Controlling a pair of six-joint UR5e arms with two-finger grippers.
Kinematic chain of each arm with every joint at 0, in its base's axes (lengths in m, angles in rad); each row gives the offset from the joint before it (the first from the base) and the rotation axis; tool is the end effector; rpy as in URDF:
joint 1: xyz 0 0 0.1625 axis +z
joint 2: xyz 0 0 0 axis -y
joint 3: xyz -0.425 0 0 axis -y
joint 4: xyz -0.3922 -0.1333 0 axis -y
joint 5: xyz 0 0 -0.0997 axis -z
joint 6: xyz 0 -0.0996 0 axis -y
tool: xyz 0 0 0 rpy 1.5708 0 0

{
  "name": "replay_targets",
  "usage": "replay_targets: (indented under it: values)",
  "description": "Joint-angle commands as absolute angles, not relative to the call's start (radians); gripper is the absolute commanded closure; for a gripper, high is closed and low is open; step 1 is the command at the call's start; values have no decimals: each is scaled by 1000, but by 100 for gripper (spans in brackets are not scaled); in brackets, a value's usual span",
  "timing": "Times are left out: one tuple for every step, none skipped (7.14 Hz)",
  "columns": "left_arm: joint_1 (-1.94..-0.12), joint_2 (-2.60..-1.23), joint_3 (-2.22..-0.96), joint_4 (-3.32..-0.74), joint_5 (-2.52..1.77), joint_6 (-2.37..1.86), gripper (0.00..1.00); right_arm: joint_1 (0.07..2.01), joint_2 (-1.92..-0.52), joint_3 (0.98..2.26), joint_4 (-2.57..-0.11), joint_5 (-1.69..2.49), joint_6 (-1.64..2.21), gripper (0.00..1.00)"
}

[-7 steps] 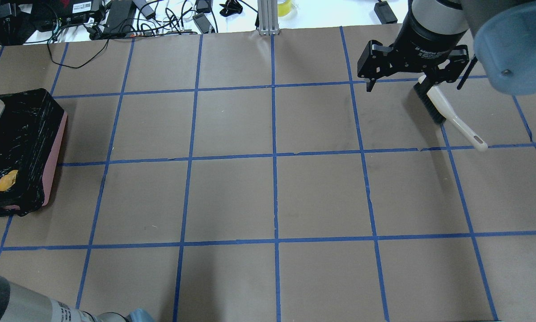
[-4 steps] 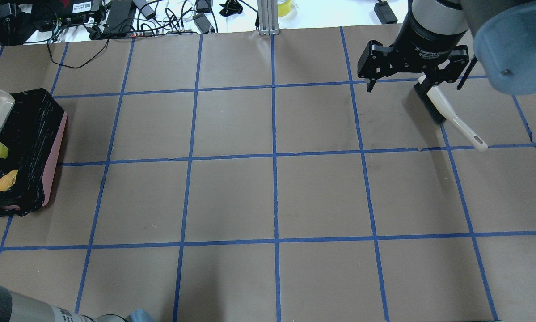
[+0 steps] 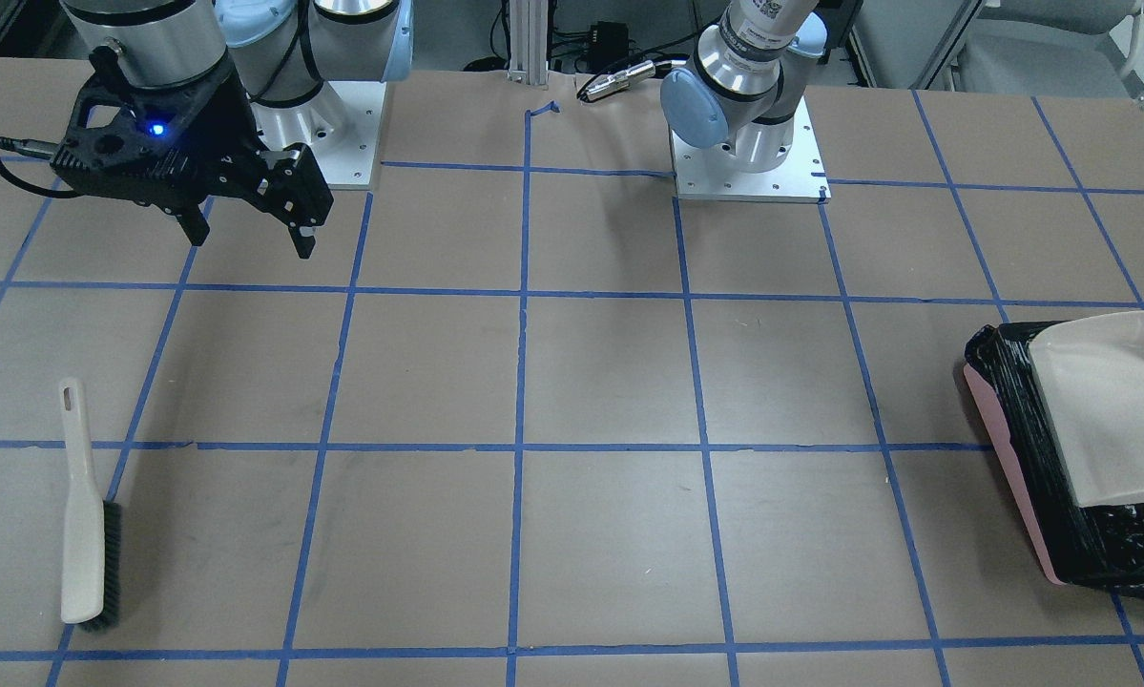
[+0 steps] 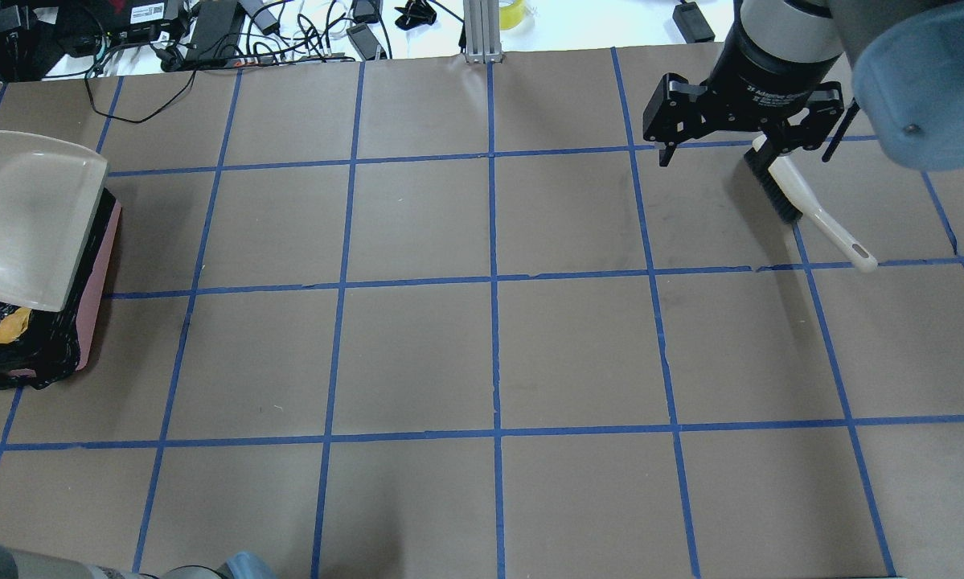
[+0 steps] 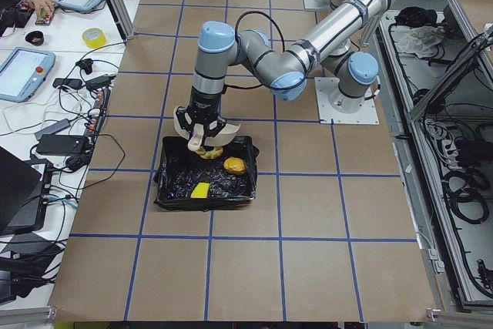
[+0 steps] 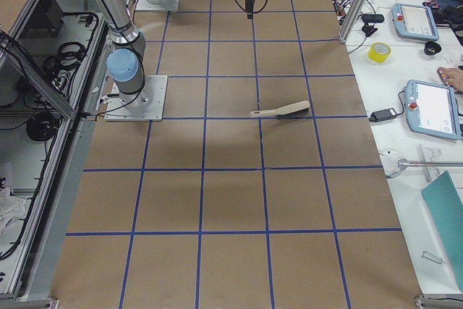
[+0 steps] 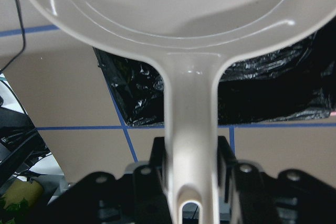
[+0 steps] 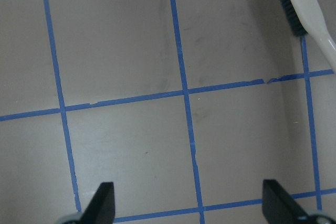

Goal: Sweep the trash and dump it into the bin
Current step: 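Tilt the dustpan to dump the items into the bin with the left gripper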

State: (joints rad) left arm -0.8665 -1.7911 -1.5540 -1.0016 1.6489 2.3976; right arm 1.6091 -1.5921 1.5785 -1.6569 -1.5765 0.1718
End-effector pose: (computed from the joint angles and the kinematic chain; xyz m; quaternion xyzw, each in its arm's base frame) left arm 0.2965 -0.5428 0.4409 0.7313 0.6563 0.0348 0.1824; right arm 0.1515 -0.4868 0.5036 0.0668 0.9965 -0.0499 0.0024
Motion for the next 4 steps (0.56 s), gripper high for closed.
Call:
replay_targets:
  values:
    - [-922,-1787,-1560,-1141,1526,2230,100,1609,-1592,1578,-1657,-1575,172,0]
    - [-960,-1793,-1562,-1166,1504,2148,100,1609,-1592,1578,-1657,-1575,172,0]
    - [-1009,-1795,-1572,-1189,1462,2069,100,1609,-1592,1578,-1657,-1577,172,0]
    - [-1059,-1802,-1589,-1187,1453,1999,100,1609,-1592,1577,-1657,-1577,172,0]
